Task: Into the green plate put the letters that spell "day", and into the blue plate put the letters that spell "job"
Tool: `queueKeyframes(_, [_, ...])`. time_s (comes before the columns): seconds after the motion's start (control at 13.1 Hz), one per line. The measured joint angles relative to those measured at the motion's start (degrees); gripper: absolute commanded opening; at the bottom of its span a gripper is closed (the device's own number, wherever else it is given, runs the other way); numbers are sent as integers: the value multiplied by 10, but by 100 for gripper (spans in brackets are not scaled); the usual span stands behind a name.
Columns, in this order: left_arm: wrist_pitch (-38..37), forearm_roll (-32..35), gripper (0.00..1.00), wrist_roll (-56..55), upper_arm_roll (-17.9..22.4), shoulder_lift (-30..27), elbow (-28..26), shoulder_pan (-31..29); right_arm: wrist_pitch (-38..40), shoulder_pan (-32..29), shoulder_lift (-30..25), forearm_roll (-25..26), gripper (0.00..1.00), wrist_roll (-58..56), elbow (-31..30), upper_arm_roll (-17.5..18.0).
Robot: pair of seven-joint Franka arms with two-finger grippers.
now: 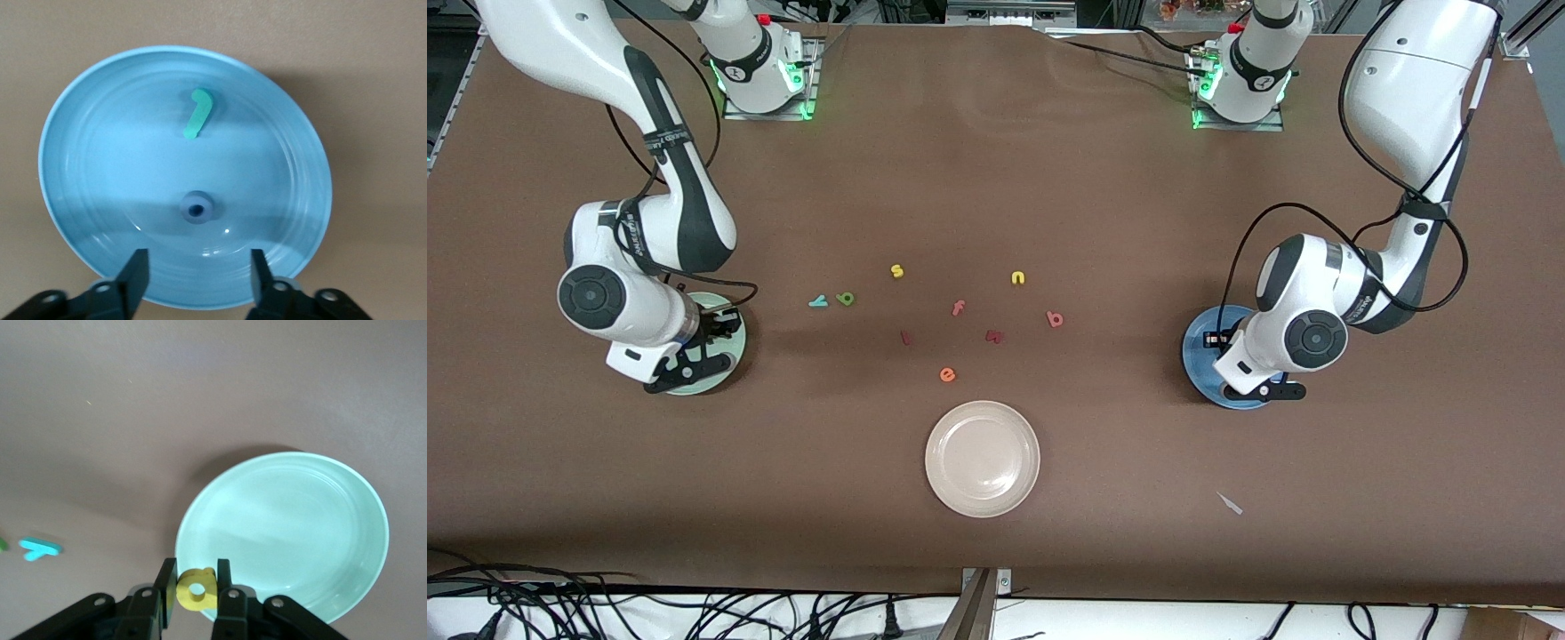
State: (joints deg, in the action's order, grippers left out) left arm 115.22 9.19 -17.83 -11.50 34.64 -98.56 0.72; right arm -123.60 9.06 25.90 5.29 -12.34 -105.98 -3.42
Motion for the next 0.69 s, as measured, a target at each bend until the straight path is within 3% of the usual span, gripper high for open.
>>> queueKeyframes(0.23, [2,0,100,0,-25,-17,5,1,-96,0,-4,-4,30,-26,-67,-24])
queueKeyframes(0.53, [6,0,100,-97,-113,-26,23,15,-127,0,-5,-7,41,-30,-93,-30])
queueKeyframes(0.61, [7,0,100,-133,-121,-26,26,30,-128,0,-5,-9,51,-30,-93,-30])
queueKeyframes(0.69, [10,0,100,-170,-122,-25,27,49,-128,-1,-5,-12,85,-30,-93,-31])
